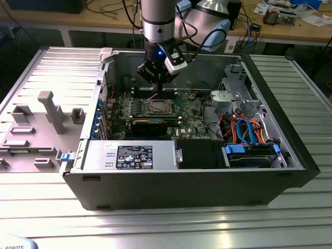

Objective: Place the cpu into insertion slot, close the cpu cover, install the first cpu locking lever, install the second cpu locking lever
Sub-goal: 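Install the first cpu locking lever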

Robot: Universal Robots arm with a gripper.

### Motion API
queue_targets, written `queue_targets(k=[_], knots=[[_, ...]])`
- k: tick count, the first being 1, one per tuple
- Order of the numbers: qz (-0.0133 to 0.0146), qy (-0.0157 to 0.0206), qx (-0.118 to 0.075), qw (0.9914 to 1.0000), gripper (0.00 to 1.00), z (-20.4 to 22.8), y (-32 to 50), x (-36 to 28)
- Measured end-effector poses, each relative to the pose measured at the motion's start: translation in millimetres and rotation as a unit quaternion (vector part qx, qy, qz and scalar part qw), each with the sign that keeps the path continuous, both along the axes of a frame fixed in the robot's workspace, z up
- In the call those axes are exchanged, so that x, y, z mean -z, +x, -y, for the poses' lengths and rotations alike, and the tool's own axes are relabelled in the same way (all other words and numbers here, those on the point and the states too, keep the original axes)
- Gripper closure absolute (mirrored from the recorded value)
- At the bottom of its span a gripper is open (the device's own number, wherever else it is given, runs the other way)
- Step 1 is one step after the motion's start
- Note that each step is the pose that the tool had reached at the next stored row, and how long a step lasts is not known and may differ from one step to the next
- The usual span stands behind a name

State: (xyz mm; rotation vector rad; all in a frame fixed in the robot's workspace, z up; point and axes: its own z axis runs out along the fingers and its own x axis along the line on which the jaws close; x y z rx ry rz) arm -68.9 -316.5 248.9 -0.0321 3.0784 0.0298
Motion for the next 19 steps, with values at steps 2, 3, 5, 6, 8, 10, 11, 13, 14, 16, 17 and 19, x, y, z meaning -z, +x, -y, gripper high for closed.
queue_targets(k=[2, 3, 5, 6, 8, 10, 11, 13, 14, 16, 17, 19], knots=[[0.0000, 0.0001, 0.000, 1.00000, 0.89, 0.0, -0.8, 0.0], [0.0000, 0.0001, 0.000, 1.00000, 0.89, 0.0, -0.8, 0.0], [0.0000, 0.0001, 0.000, 1.00000, 0.89, 0.0, -0.8, 0.1], [0.0000, 0.0001, 0.000, 1.00000, 0.89, 0.0, -0.9, 0.1], [0.0000, 0.0000, 0.000, 1.00000, 0.89, 0.0, -0.9, 0.0], [0.0000, 0.0001, 0.000, 1.00000, 0.89, 0.0, -0.9, 0.1], [0.0000, 0.0001, 0.000, 1.00000, 0.89, 0.0, -0.9, 0.0], [0.0000, 0.0001, 0.000, 1.00000, 0.89, 0.1, -0.8, 0.0], [0.0000, 0.0038, 0.000, 0.99999, 0.89, 0.2, -0.9, 0.0], [0.0000, 0.0154, 0.000, 0.99988, 0.89, 0.1, -0.8, 0.1], [0.0001, 0.0155, 0.000, 0.99988, 0.89, 0.0, -0.8, 0.1], [0.0002, 0.0156, 0.000, 0.99988, 0.89, 0.1, -0.8, 0.6]])
